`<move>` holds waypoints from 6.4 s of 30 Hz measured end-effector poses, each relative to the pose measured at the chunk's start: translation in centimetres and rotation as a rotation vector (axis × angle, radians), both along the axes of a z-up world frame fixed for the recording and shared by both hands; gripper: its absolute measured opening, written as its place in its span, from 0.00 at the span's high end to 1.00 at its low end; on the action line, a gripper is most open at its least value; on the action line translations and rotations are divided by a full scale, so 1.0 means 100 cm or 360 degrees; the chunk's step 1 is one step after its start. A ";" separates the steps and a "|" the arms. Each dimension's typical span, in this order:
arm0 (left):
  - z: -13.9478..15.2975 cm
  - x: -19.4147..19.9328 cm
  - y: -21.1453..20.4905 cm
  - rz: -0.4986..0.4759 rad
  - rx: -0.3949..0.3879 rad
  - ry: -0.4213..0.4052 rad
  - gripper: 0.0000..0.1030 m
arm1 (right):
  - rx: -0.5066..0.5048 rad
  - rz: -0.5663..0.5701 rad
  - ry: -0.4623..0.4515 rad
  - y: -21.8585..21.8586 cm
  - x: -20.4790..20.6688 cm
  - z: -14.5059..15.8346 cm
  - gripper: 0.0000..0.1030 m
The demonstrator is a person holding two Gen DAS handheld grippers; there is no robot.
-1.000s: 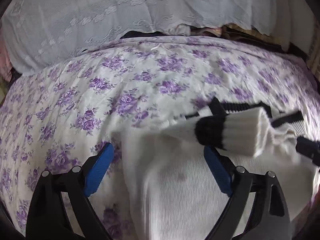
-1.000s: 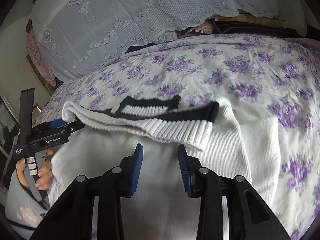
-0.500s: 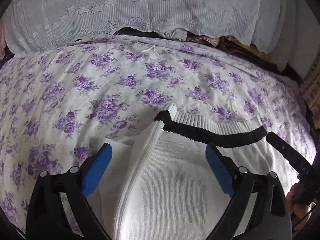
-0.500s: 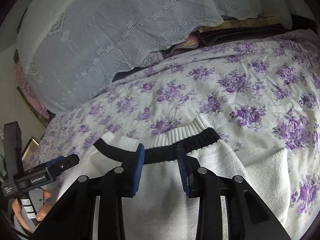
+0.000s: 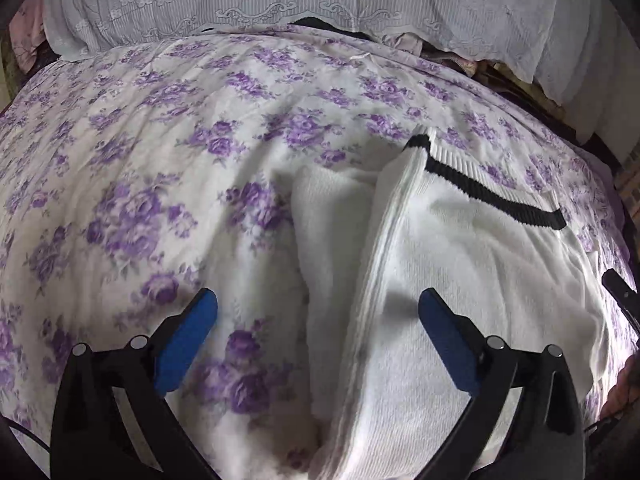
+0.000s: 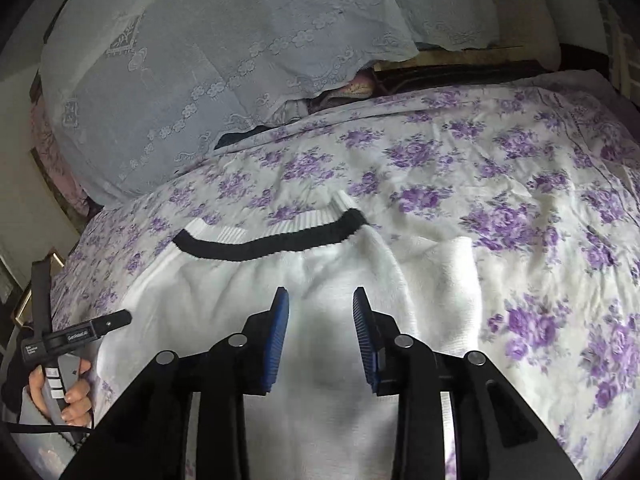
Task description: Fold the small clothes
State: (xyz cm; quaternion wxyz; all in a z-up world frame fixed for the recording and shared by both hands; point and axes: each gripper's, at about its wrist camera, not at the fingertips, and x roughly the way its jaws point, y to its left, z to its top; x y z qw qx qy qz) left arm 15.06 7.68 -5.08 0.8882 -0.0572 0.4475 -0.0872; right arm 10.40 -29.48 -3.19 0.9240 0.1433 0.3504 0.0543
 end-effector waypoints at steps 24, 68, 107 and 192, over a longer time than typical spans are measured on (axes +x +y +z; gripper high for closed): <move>0.033 -0.048 -0.038 -0.0224 -0.0001 -0.0148 0.07 | -0.0093 0.0195 -0.0038 0.048 -0.014 0.000 0.96; 0.001 -0.027 -0.062 -0.0165 0.0167 -0.0123 0.04 | -0.0484 0.0105 0.0146 0.088 0.048 -0.035 0.31; 0.035 -0.065 -0.056 -0.0187 0.0025 -0.0224 0.04 | -0.0034 -0.0099 -0.0140 0.012 -0.047 0.016 0.22; -0.005 -0.032 -0.122 -0.0218 0.0227 -0.0146 0.04 | 0.0777 -0.0103 0.0143 -0.037 -0.023 -0.052 0.36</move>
